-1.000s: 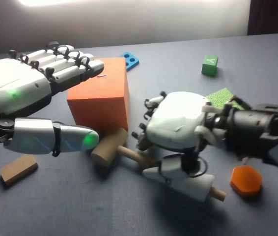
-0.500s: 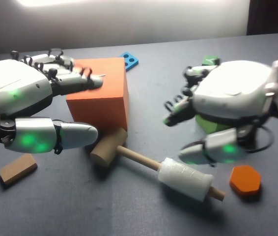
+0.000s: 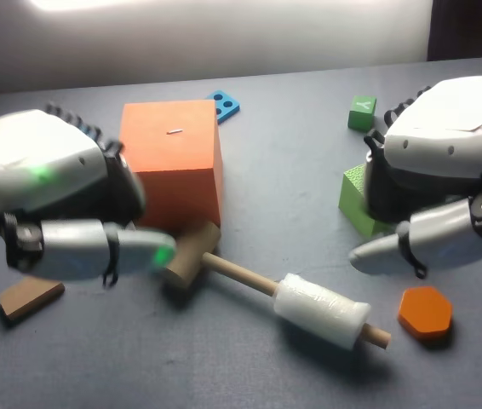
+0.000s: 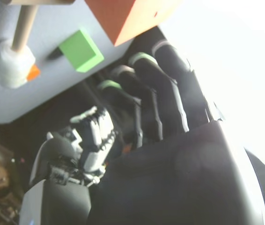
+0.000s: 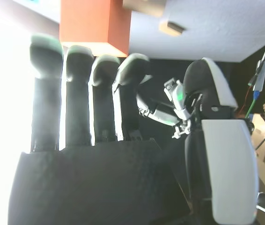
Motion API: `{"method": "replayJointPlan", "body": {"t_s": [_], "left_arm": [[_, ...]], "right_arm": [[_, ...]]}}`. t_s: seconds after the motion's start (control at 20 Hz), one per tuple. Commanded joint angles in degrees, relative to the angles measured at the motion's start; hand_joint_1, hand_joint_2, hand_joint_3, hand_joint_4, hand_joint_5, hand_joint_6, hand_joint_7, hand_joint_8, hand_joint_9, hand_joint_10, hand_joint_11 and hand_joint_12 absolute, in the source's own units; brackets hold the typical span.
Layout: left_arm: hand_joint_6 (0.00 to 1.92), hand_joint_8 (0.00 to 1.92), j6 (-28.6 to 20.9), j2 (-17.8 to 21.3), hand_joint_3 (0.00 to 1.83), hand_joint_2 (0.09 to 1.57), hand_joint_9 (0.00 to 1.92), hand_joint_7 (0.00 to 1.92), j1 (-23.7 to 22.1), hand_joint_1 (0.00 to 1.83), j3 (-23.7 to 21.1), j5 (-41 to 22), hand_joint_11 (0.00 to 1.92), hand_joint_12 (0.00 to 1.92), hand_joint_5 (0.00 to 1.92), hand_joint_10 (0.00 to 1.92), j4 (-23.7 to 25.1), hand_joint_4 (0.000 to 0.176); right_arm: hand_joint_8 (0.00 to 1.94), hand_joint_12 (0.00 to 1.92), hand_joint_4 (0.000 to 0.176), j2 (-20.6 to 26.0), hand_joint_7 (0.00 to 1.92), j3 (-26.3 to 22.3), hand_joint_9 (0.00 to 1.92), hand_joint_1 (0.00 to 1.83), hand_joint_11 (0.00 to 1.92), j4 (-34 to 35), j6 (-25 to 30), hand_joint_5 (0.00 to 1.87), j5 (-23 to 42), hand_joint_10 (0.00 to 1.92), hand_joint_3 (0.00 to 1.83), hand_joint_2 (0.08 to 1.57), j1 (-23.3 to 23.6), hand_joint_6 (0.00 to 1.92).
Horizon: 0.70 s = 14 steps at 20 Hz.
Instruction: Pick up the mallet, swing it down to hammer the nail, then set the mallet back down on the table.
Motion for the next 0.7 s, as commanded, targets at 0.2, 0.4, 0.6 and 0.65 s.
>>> {"method": "replayJointPlan", "body": {"t_s": [0.2,0.4,0.6,0.65], "left_arm": [[1.92,1.92,0.2,-0.7,0.00,1.33,1.60,1.57,-0.5,1.21,0.2,-6.0,1.60,1.92,1.52,1.92,-0.6,0.035],[1.92,1.92,0.2,-1.6,0.00,1.33,1.52,1.50,-1.5,1.19,0.0,-6.6,1.50,1.92,1.45,1.92,-0.6,0.130],[1.92,1.92,-0.4,-2.0,0.01,1.35,1.55,1.54,-2.3,1.15,0.2,-6.6,1.51,1.92,1.52,1.92,-0.7,0.142],[1.92,1.92,-0.6,-2.0,0.01,1.35,1.55,1.54,-2.3,1.15,0.3,-6.8,1.51,1.92,1.52,1.92,-0.7,0.142]], "right_arm": [[1.94,1.92,0.165,0.3,1.78,-0.1,1.85,0.91,1.90,-0.8,-2.9,1.63,-8.7,1.92,0.02,1.45,-0.9,1.92],[1.94,1.92,0.176,0.3,1.73,-0.1,1.82,0.89,1.89,-0.8,-4.8,1.58,-10.7,1.92,0.01,1.46,-1.7,1.92],[1.94,1.92,0.176,0.3,1.70,-0.1,1.78,0.96,1.87,-0.8,-5.2,1.53,-11.6,1.92,0.00,1.42,-2.1,1.92],[1.94,1.92,0.176,0.3,1.70,-0.1,1.78,0.96,1.87,-0.8,-5.2,1.53,-11.7,1.92,0.00,1.42,-2.2,1.92]]}}
